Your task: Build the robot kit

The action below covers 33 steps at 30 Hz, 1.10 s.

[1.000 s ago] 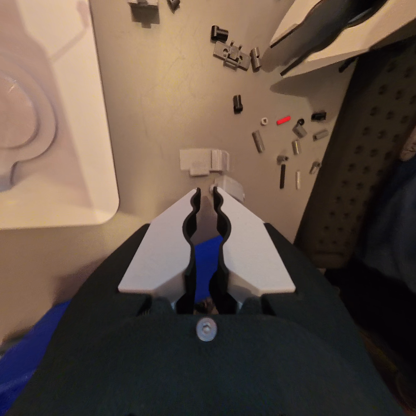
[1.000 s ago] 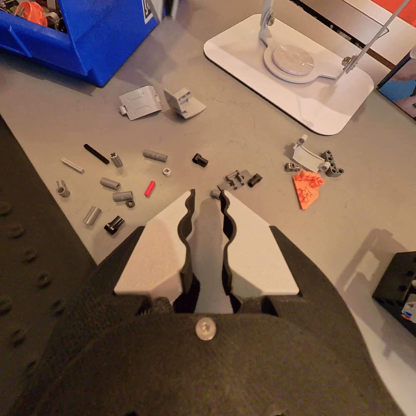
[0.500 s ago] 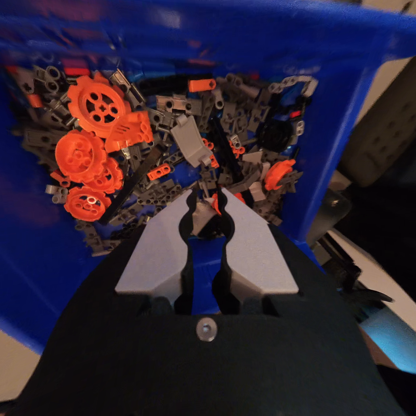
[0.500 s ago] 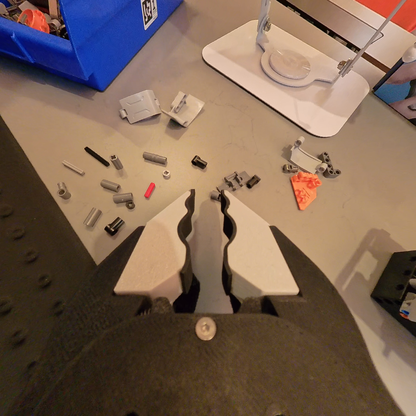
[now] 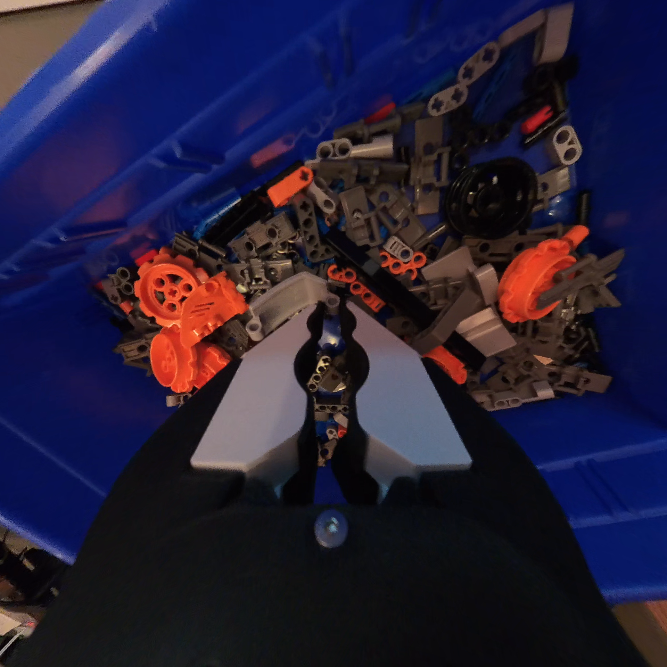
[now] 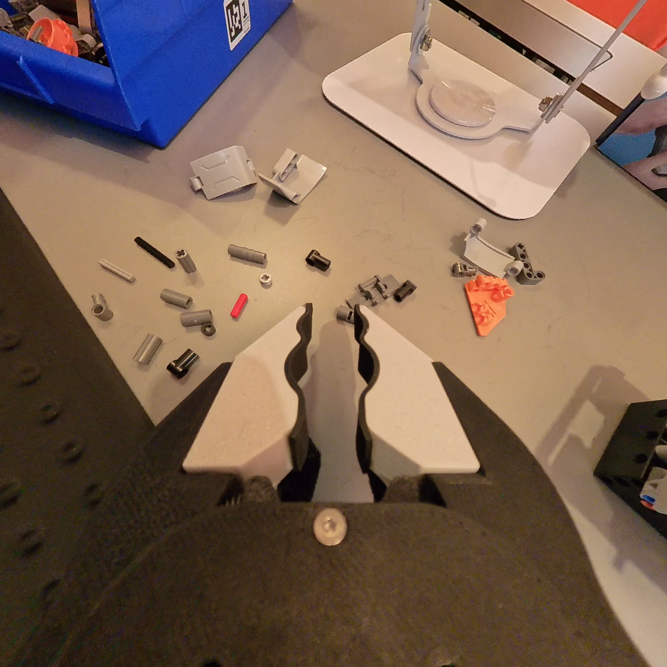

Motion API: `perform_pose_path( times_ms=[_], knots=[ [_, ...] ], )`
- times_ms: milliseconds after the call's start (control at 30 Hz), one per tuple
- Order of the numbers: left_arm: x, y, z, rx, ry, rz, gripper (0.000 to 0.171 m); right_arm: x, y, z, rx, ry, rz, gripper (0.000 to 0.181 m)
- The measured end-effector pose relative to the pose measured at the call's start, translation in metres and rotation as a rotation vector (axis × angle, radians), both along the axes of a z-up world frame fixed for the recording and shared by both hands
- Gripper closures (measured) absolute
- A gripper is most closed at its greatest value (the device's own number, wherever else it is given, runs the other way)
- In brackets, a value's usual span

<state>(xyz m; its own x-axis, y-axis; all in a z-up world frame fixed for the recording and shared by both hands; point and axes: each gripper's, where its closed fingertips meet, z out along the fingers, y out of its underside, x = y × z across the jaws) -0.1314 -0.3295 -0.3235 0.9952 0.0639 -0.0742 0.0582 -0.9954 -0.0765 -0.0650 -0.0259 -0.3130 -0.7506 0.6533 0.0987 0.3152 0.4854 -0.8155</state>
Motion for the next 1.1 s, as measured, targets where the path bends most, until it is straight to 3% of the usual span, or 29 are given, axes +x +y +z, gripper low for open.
perform_pose_path(
  times_ms=[167, 300, 433, 533, 633, 800, 867, 1100],
  knots=[
    [-0.001, -0.001, 0.018, 0.05, -0.004, 0.032, 0.165, 0.0, 0.0, 0.0, -0.003, 0.0, -0.002, 0.161],
    [0.004, 0.009, 0.057, 0.132, -0.048, 0.056, 0.166, 0.0, 0.0, 0.001, -0.006, 0.0, -0.003, 0.161],
    [0.002, 0.057, 0.121, 0.283, -0.029, 0.025, 0.166, 0.0, 0.0, 0.0, -0.002, -0.001, -0.001, 0.161],
    [-0.003, 0.102, 0.145, 0.359, -0.068, 0.002, 0.166, 0.0, 0.0, 0.0, 0.0, -0.002, 0.002, 0.161],
    [-0.004, 0.134, 0.136, 0.328, -0.153, -0.022, 0.165, 0.0, 0.0, 0.001, -0.003, 0.003, -0.001, 0.161],
    [-0.002, 0.164, 0.087, 0.196, -0.266, -0.066, 0.165, 0.0, 0.0, 0.003, -0.01, 0.009, -0.001, 0.161],
    [0.007, 0.169, 0.072, 0.14, -0.35, -0.067, 0.165, 0.0, 0.0, 0.003, -0.015, 0.009, -0.002, 0.161],
    [0.01, 0.167, 0.029, -0.024, -0.412, -0.07, 0.165, 0.0, 0.001, 0.005, -0.027, 0.011, -0.002, 0.161]
  ],
)
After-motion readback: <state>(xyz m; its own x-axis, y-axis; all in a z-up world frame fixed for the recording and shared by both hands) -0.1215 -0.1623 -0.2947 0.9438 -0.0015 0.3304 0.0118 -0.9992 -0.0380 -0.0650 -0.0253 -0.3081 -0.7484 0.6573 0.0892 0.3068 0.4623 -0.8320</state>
